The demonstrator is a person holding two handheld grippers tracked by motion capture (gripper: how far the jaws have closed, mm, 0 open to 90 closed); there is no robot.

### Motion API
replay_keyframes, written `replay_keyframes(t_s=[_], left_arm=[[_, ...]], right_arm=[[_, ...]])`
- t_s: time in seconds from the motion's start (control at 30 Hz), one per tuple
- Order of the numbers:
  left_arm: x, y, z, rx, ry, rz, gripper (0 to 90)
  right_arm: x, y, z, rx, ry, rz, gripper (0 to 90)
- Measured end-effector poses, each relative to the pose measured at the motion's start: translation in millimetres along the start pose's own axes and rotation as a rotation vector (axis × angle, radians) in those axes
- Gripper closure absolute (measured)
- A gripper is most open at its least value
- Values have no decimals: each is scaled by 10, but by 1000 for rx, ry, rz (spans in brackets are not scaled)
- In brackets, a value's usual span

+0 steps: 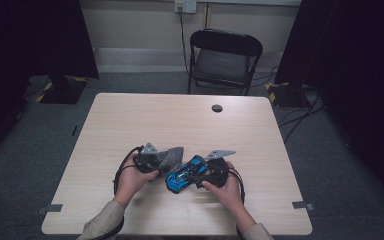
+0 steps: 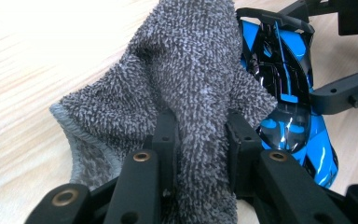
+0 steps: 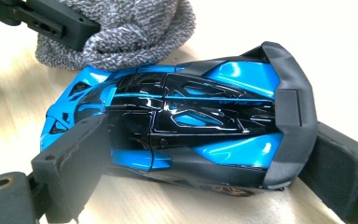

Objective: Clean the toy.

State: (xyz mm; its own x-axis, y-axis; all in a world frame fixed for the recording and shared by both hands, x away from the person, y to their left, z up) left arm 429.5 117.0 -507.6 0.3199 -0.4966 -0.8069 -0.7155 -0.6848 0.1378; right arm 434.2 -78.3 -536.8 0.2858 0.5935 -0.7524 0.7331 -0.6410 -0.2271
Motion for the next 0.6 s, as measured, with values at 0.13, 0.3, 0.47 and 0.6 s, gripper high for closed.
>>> replay_keyframes(t_s=[0.13, 0.3, 0.47, 0.6], left_arm=[[-54, 4, 42, 4, -5, -3, 697], [-111, 15, 108, 8, 1, -1, 697], [-151, -9, 153, -4, 10, -11, 696], [-125, -63, 20, -22, 41, -38, 695]], right_arm=[[3, -12, -4, -1, -2, 1, 71], [3, -12, -4, -2, -2, 1, 71], [3, -12, -1, -2, 0, 1, 71], [2, -11, -3, -2, -1, 2, 71]])
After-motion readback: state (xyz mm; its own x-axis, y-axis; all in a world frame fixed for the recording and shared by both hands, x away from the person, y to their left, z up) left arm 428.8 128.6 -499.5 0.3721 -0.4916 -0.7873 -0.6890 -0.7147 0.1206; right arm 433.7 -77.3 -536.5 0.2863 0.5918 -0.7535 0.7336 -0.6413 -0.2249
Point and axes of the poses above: each handheld gripper's, and its own axes: x roughly forward along the jaws, z roughly out of its underside, y roughly to its right, the point moved 6 cm from there along x, roughly forward along the jaws, and after that the axes turned 11 degrees about -y, right-handed, at the moved point
